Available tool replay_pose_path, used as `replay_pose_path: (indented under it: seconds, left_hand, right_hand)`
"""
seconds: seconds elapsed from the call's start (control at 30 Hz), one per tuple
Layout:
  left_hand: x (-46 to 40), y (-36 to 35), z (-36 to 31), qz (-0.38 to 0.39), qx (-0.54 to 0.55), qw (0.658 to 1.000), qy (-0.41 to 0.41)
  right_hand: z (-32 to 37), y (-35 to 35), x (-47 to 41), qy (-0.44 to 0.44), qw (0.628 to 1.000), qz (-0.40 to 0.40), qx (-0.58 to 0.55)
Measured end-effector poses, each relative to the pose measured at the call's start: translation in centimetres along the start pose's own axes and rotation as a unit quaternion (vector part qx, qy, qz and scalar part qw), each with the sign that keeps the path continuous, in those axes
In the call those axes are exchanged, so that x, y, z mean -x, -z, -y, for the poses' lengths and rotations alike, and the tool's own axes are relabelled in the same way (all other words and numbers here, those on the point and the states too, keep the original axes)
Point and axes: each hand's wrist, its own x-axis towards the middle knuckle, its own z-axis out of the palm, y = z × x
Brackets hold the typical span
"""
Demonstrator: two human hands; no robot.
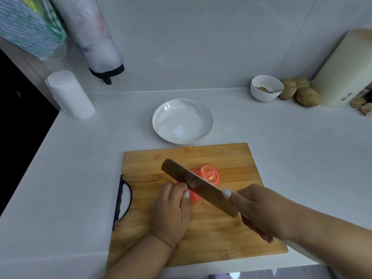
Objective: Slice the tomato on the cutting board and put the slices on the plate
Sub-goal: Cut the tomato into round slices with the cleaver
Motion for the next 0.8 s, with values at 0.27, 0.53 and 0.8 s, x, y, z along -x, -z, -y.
replay_pose_path:
  seconds: [0.27,0.53,0.8]
  left_hand:
    - [-0.1,0.0,-0.2,-0.002,-0.004,1.000,0.009]
    - [0.0,0.0,0.0,0.006,-0.007,1.000,0.007]
    - [-0.1,-0.1,0.2,-0.004,0.019,1.000,-0.003]
  right_hand:
    - [0.8,-0.5,-1.6,0.022,1.000,-0.018,0.007]
    - [0.0,-0.3,-0.9,0.007,1.000,-0.010,0.007]
    - [0.9,-1.4,-3.9,0.025,0.999,-0.005,0.029]
